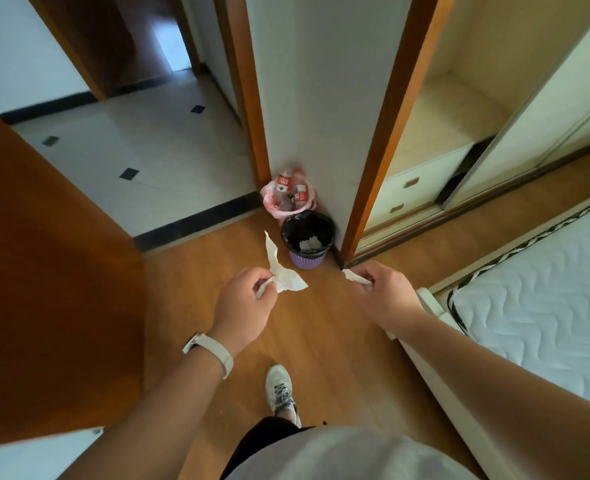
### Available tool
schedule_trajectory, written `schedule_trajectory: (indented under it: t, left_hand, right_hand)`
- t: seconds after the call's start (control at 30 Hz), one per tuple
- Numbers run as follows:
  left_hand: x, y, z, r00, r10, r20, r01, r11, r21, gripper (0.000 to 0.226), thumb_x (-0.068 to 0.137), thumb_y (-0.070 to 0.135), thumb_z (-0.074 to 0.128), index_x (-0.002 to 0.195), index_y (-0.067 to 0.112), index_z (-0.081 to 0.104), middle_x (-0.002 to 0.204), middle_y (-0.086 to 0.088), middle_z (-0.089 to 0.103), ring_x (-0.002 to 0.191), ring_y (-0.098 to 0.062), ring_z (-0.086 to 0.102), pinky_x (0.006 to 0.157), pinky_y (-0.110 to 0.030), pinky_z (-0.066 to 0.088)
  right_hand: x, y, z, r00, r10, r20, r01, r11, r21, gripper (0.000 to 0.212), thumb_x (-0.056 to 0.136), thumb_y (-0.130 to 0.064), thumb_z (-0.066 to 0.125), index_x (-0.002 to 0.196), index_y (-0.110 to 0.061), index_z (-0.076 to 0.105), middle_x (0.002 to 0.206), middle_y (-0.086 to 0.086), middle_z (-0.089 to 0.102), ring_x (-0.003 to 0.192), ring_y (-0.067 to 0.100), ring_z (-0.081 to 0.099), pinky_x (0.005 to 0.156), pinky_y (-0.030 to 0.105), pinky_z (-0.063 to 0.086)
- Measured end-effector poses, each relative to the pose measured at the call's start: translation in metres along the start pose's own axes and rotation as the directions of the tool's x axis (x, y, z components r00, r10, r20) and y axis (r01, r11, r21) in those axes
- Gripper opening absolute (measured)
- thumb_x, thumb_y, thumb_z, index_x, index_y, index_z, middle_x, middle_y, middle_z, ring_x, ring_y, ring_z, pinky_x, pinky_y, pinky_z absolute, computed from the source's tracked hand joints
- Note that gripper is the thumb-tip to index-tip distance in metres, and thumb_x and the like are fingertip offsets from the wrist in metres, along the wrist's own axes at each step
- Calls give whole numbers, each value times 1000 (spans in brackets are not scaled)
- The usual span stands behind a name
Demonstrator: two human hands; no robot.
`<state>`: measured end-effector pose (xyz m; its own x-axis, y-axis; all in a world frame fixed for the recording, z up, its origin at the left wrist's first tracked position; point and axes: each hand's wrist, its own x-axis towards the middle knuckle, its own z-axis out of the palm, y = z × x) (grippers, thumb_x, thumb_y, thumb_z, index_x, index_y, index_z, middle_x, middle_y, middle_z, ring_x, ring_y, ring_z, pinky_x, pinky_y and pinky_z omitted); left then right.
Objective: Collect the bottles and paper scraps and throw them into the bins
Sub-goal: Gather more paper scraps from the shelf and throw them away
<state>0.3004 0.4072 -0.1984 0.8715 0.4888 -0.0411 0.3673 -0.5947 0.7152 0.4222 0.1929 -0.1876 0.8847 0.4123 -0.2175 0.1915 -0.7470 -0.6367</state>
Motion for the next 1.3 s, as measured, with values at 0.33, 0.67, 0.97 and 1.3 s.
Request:
schedule_trajectory:
  t: [0.33, 0.67, 0.97, 1.3]
  left_hand:
    - [134, -46, -40, 997, 8, 77, -9, 1000, 12, 14, 96, 29, 59, 108, 23, 63, 100, 6, 65, 86, -11, 62, 73, -33, 60]
    - [228, -49, -25, 991, 20, 131, -21, 1000, 6, 6, 95, 27, 60, 100, 30, 59, 96, 11, 61, 82, -4, 58, 60, -11, 42]
    - [332, -54, 2, 977, -58, 206, 47, 997, 59, 7, 94, 25, 62, 101, 27, 61, 94, 10, 62, 85, -10, 62, 66, -18, 51]
    - [442, -50, 54, 952, -97, 289, 66, 991, 117, 2, 96, 30, 59, 98, 31, 58, 90, 14, 61, 82, -3, 60, 64, -17, 49]
  right_hand:
    - [105, -63, 24, 996, 63, -63, -66, 997, -49, 6, 91, -20, 61, 95, -24, 64, 81, -7, 62, 72, 11, 62, 68, 32, 59]
    - [187, -49, 25, 990, 117, -82, -120, 992, -38, 3, 88, -23, 60, 89, -26, 62, 78, -8, 61, 70, 13, 60, 65, 41, 58]
    - [307, -41, 39, 982, 182, 51, -183, 983, 22, 8, 88, -21, 56, 83, -26, 59, 74, -7, 59, 65, 11, 56, 51, 23, 37]
    - [414, -15, 40, 949, 290, 121, -298, 953, 53, 7, 86, -21, 57, 80, -25, 55, 72, -4, 58, 65, 17, 56, 51, 27, 37]
